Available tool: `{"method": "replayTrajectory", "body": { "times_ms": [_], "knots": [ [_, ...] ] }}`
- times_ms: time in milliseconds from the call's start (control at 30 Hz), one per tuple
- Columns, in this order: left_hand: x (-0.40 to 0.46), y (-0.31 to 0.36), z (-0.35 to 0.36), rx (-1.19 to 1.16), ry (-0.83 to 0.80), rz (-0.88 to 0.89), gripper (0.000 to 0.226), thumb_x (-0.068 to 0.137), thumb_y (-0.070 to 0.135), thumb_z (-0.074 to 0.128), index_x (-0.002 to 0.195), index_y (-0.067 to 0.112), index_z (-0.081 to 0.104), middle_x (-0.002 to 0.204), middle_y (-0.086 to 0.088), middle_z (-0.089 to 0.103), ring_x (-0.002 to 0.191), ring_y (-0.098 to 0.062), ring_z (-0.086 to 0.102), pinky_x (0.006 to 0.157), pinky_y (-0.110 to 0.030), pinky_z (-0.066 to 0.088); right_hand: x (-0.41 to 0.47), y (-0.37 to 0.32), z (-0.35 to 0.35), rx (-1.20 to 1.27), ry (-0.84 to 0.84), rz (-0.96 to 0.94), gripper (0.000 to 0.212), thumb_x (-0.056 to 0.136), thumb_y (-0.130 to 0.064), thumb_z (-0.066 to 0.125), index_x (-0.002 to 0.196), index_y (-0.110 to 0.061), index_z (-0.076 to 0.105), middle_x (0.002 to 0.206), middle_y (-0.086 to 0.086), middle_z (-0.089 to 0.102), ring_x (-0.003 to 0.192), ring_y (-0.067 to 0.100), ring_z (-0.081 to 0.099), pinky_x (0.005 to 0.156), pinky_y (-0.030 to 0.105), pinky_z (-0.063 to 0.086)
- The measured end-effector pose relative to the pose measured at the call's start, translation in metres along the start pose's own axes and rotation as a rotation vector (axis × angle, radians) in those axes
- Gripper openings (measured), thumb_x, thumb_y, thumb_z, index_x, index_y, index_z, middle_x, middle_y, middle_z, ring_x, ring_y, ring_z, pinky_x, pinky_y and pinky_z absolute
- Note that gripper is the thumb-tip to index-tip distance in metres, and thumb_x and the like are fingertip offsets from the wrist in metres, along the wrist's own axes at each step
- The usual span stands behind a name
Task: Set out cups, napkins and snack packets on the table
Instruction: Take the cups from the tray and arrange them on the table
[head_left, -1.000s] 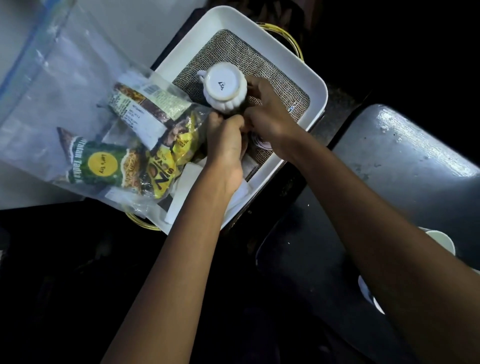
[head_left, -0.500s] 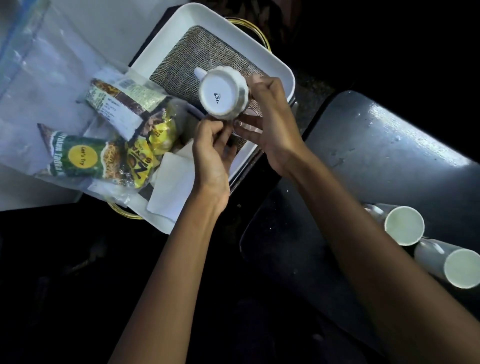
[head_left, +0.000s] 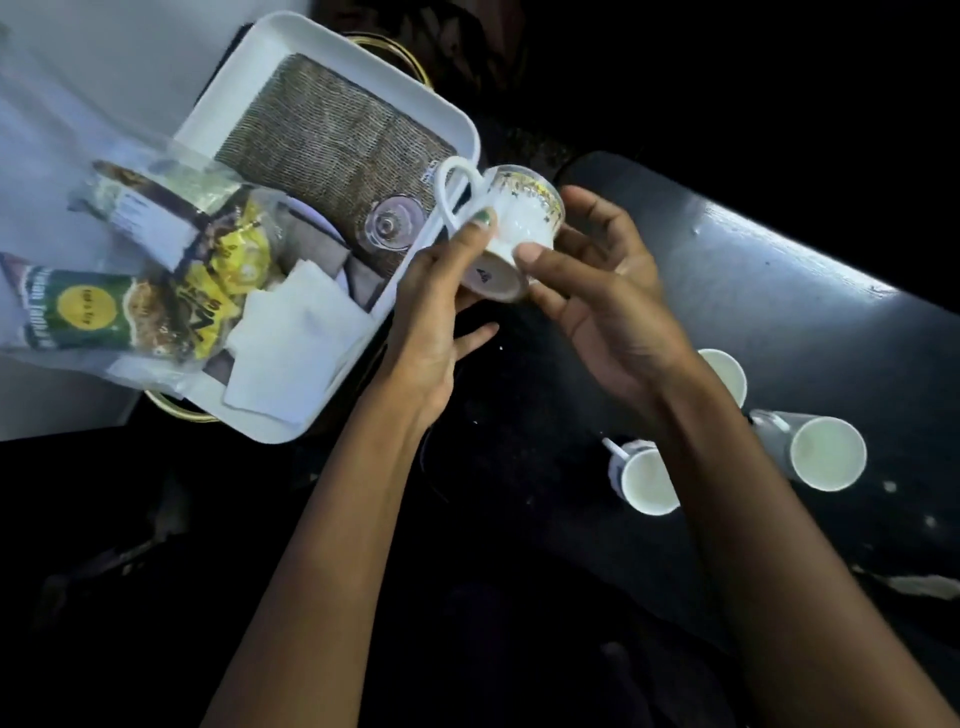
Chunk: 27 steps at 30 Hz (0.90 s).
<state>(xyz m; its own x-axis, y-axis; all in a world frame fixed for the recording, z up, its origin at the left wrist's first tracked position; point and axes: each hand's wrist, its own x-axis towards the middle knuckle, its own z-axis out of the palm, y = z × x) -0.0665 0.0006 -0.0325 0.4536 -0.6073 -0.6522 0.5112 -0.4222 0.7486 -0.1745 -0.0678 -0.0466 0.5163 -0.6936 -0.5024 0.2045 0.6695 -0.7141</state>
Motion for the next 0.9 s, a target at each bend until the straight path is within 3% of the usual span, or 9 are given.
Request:
{"method": "replayTrajectory", "body": {
  "times_ms": [67,200,300,367,467,633,800,900],
  "knots": [
    [-0.006,-0.008,0.009,-0.048,-0.100,-0.017,0.023,0.073,0.043,0.060,0.093,0.033,0.065,0.104,0.005,0.069,0.099,-0.010,0.065,0.090,-0.046,0.051,-0.013,-0.007,-0.015,-0.002,-0.005,0.022,0.071,0.067,0.002,0.073,0.130,-0.013,0.044,0.122,0.010,0.057,0.104,0.018,0.063,0.078,0.027,0.055],
    [-0.017,-0.024,0.023,-0.048,-0.231,-0.023,0.025,0.073,0.034,0.055,0.096,0.025,0.060,0.098,0.006,0.066,0.097,-0.009,0.060,0.094,-0.038,0.042,-0.037,-0.016,-0.042,-0.016,-0.077,0.082,0.068,0.060,0.000,0.076,0.123,-0.008,0.052,0.101,0.002,0.070,0.096,0.017,0.068,0.073,0.024,0.056],
    [-0.025,-0.035,0.032,0.038,-0.308,-0.029,0.028,0.072,0.028,0.053,0.100,0.025,0.057,0.099,0.007,0.064,0.103,-0.013,0.054,0.098,-0.040,0.038,-0.054,-0.017,-0.062,-0.039,-0.052,0.116,0.080,0.057,0.002,0.074,0.131,-0.008,0.047,0.110,0.004,0.067,0.104,0.020,0.065,0.086,0.034,0.057],
    [-0.029,-0.040,0.038,0.114,-0.368,-0.032,0.034,0.071,0.024,0.053,0.105,0.028,0.057,0.101,0.009,0.064,0.104,-0.011,0.054,0.104,-0.040,0.036,-0.066,-0.018,-0.075,-0.040,-0.023,0.115,0.084,0.056,0.000,0.074,0.134,-0.012,0.045,0.113,0.000,0.065,0.107,0.016,0.064,0.087,0.034,0.056],
    [-0.033,-0.047,0.047,0.224,-0.484,-0.004,0.042,0.073,0.017,0.053,0.114,0.026,0.056,0.104,0.009,0.064,0.102,-0.007,0.056,0.099,-0.032,0.041,-0.082,-0.021,-0.094,-0.042,0.022,0.090,0.078,0.059,-0.011,0.077,0.131,-0.015,0.049,0.118,0.000,0.064,0.105,0.012,0.065,0.082,0.030,0.056],
    [-0.043,-0.053,0.065,0.402,-0.639,0.100,0.049,0.075,0.010,0.061,0.122,0.021,0.053,0.114,0.008,0.062,0.107,-0.003,0.058,0.090,-0.020,0.048,-0.110,-0.025,-0.124,-0.265,0.114,-0.028,0.068,0.055,-0.021,0.081,0.119,-0.018,0.058,0.117,-0.002,0.064,0.107,0.013,0.063,0.086,0.031,0.055],
    [-0.060,-0.066,0.092,0.617,-0.741,0.133,0.054,0.070,0.008,0.076,0.118,0.024,0.057,0.113,0.012,0.064,0.111,-0.006,0.060,0.101,-0.027,0.047,-0.150,-0.018,-0.156,-0.495,0.225,-0.150,0.065,0.059,-0.008,0.086,0.115,-0.019,0.053,0.111,-0.012,0.062,0.099,-0.006,0.060,0.078,0.009,0.047],
    [-0.071,-0.085,0.111,0.766,-0.778,0.179,0.056,0.069,0.004,0.079,0.118,0.022,0.058,0.117,0.007,0.065,0.112,-0.006,0.059,0.102,-0.029,0.046,-0.177,-0.002,-0.176,-0.543,0.312,-0.170,0.065,0.058,-0.016,0.086,0.112,-0.024,0.051,0.113,-0.015,0.061,0.102,-0.001,0.060,0.080,0.009,0.046]
  ]
}}
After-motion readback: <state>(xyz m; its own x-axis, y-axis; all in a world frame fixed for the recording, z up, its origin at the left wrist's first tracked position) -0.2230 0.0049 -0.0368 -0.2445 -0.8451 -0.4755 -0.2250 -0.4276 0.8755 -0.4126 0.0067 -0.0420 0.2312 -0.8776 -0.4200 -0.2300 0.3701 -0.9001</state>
